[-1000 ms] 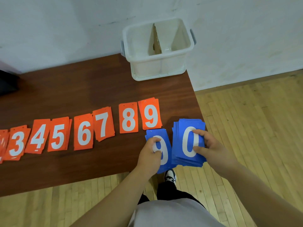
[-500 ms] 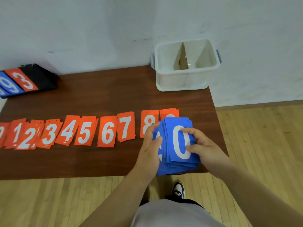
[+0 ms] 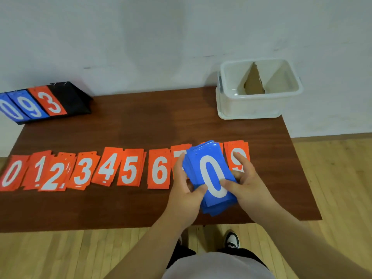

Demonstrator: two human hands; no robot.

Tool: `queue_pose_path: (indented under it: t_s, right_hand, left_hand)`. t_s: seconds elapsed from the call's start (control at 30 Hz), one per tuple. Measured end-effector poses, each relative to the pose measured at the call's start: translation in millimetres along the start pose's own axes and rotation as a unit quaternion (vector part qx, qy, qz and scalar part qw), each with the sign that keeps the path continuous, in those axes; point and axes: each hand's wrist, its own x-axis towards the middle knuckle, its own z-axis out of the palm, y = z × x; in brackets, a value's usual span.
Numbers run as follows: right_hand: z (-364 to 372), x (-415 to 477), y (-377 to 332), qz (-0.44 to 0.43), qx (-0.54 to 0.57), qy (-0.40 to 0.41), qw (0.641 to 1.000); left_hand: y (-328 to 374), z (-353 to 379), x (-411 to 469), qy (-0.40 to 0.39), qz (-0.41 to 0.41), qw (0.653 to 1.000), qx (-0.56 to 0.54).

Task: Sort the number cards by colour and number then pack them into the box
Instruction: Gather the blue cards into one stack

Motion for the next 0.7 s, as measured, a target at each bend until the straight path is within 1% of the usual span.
queue_pose_path:
  t_s: [0.07, 0.13, 0.17, 0.2, 0.3, 0.33, 0.4, 0.43, 0.5, 0.57, 0.63, 0.7]
  right_hand:
    - [-2, 0, -1, -0.014, -0.040, 0.012, 0.999]
    - [-12, 0, -4, -0.036, -0.113, 0.004, 0.993]
    - [-20, 0, -4, -0.041, -0.148, -0.001, 0.988]
    - [-29, 1, -3, -0.036, -0.176, -0.006, 0.984]
    - [-56, 4, -1, -0.017, -0.237, -0.013, 0.971]
    - [-66, 4, -1, -0.015, -0.245, -0.005, 0.970]
    - [-88, 4, 1, -0.016, -0.237, 0.026, 0.971]
    - [-99, 3, 4, -0.017, -0.241, 0.052, 0.969]
    - [-126, 6, 15, -0.016, -0.256, 0.134, 0.957]
    - [-155, 12, 33, -0.007, -0.222, 0.207, 0.953]
    - [-180, 21, 52, 0.003, -0.182, 0.234, 0.955]
    - [-200, 33, 67, -0.007, -0.163, 0.260, 0.952]
  left_hand:
    - [5, -15, 13, -0.011, 0.001, 0.999, 0.033]
    - [11, -26, 32, -0.031, 0.029, 0.992, 0.123]
    - [16, -30, 43, -0.053, 0.045, 0.983, 0.171]
    - [22, -30, 54, -0.086, 0.053, 0.973, 0.205]
    - [39, -11, 84, -0.215, 0.057, 0.940, 0.260]
    - [41, 2, 91, -0.246, 0.068, 0.925, 0.281]
    - [39, 31, 102, -0.275, 0.094, 0.906, 0.307]
    - [36, 47, 105, -0.279, 0.101, 0.905, 0.305]
    - [24, 78, 111, -0.271, 0.118, 0.909, 0.293]
    - [8, 110, 117, -0.264, 0.137, 0.910, 0.289]
    - [-11, 143, 124, -0.243, 0.152, 0.915, 0.285]
    - [-29, 172, 130, -0.209, 0.159, 0.926, 0.270]
